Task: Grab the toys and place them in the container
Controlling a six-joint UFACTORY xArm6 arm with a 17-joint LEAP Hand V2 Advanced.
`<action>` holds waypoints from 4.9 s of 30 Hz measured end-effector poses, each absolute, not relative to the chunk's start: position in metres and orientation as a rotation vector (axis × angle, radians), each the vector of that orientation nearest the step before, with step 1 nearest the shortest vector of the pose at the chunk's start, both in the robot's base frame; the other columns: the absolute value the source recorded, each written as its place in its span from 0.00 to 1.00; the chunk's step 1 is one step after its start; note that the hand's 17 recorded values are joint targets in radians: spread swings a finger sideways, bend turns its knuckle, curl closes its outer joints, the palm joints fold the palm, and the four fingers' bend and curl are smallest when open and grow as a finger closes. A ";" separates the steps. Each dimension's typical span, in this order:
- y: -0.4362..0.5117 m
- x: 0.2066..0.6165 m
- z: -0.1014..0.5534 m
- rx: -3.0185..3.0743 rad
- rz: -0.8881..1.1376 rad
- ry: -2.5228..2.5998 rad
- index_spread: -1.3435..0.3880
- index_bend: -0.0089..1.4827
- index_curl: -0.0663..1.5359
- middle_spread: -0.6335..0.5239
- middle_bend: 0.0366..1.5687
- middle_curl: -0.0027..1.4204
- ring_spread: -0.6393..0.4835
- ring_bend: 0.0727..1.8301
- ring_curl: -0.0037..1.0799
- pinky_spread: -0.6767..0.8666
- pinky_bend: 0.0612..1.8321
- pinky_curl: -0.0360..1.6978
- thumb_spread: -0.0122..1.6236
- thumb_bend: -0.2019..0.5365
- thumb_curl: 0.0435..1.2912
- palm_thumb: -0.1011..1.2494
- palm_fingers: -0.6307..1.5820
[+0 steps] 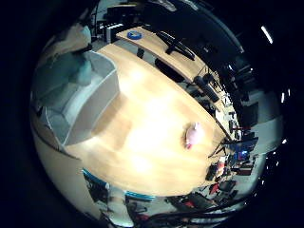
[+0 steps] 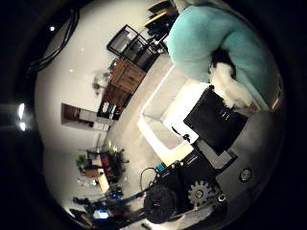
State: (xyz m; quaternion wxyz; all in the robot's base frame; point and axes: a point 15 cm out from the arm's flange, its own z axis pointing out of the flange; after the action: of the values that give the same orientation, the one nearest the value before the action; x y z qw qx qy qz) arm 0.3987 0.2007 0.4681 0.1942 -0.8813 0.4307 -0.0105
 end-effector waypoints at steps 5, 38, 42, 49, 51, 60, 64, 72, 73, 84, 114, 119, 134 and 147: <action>0.223 0.399 0.468 -2.512 0.013 1.168 0.45 0.39 0.69 0.22 0.54 0.61 0.32 0.68 0.57 0.17 0.71 0.31 0.59 0.26 0.63 0.86 0.79; 0.267 0.355 0.448 -2.713 0.116 1.069 0.43 0.10 0.59 0.15 0.22 0.50 0.26 0.61 0.55 0.09 0.80 0.34 0.58 0.18 0.53 0.60 0.47; 0.263 0.353 0.452 -2.730 0.109 1.059 0.41 0.11 0.49 0.16 0.14 0.43 0.25 0.52 0.45 0.10 0.80 0.31 0.59 0.20 0.47 0.52 0.44; 0.259 0.355 0.453 -2.724 0.105 1.068 0.43 0.11 0.40 0.20 0.13 0.38 0.26 0.47 0.40 0.16 0.74 0.28 0.60 0.23 0.42 0.50 0.42; 0.259 0.355 0.454 -2.722 0.102 1.067 0.43 0.11 0.38 0.21 0.12 0.37 0.27 0.46 0.38 0.17 0.74 0.28 0.60 0.23 0.41 0.50 0.42; 0.257 0.352 0.466 -2.701 0.078 1.044 0.44 0.12 0.31 0.24 0.11 0.32 0.27 0.42 0.34 0.21 0.71 0.25 0.60 0.23 0.36 0.50 0.42; 0.257 0.352 0.467 -2.697 0.077 1.041 0.44 0.13 0.30 0.24 0.11 0.31 0.28 0.41 0.33 0.23 0.69 0.24 0.61 0.23 0.35 0.49 0.43; 0.255 0.350 0.474 -2.684 0.058 1.039 0.44 0.13 0.28 0.24 0.10 0.28 0.27 0.40 0.30 0.25 0.67 0.22 0.61 0.24 0.34 0.50 0.44; 0.254 0.351 0.475 -2.682 0.057 1.042 0.44 0.13 0.28 0.24 0.10 0.28 0.27 0.40 0.30 0.25 0.66 0.21 0.60 0.24 0.34 0.50 0.44; 0.235 0.355 0.483 -2.647 0.028 1.099 0.43 0.14 0.27 0.24 0.10 0.25 0.26 0.40 0.28 0.26 0.63 0.18 0.60 0.24 0.33 0.51 0.47; 0.073 0.351 0.459 -2.457 -0.016 1.673 0.45 0.14 0.28 0.27 0.12 0.24 0.31 0.38 0.24 0.40 0.45 0.06 0.68 0.24 0.33 0.53 0.47; 0.032 0.355 0.454 -2.420 -0.057 1.806 0.46 0.14 0.28 0.28 0.11 0.24 0.32 0.38 0.23 0.43 0.44 0.04 0.68 0.24 0.33 0.53 0.47; -0.043 0.365 0.429 -2.318 -0.009 2.030 0.47 0.13 0.27 0.29 0.10 0.23 0.32 0.37 0.21 0.47 0.42 0.02 0.68 0.24 0.33 0.53 0.48; -0.080 0.373 0.402 -2.274 0.071 2.122 0.47 0.13 0.26 0.29 0.10 0.23 0.32 0.36 0.20 0.49 0.39 0.02 0.68 0.24 0.33 0.52 0.47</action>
State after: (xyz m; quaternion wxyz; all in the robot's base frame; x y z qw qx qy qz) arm 0.3730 -0.0802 0.4019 0.0153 -0.7308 0.6821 0.0228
